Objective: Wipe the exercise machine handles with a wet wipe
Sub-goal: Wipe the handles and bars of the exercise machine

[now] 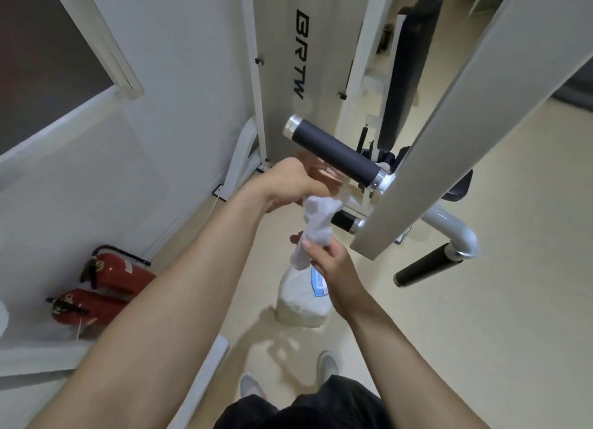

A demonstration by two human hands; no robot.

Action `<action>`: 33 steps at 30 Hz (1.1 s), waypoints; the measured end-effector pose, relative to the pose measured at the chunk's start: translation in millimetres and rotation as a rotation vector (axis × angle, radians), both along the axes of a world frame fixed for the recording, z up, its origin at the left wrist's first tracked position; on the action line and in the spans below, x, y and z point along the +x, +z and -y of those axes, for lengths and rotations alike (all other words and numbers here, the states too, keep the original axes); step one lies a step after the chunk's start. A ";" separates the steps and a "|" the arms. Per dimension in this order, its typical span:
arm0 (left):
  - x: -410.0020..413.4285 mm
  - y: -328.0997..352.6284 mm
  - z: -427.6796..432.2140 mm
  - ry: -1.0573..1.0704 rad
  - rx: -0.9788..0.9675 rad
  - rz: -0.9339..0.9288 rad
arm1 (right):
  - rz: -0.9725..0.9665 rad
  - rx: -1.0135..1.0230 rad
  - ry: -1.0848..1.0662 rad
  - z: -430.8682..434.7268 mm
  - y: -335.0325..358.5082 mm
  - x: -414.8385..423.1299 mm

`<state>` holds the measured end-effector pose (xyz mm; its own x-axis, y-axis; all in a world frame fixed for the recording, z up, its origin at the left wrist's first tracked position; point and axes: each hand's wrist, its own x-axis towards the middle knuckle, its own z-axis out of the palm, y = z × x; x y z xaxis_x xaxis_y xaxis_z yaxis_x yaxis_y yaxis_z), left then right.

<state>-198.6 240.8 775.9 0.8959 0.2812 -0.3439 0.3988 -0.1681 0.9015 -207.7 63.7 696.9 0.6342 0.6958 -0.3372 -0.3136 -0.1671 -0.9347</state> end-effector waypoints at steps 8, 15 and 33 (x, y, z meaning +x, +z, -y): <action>32.3 -1.0 15.2 -0.170 0.366 -0.113 | 0.119 -0.111 -0.242 3.9 -6.1 -19.5; 43.6 -3.6 24.7 -0.266 0.406 -0.138 | 0.195 -0.170 -0.530 6.0 -18.3 -47.0; 8.9 -34.9 20.3 -0.305 0.781 0.057 | -0.786 0.048 -0.675 -41.4 -28.6 1.8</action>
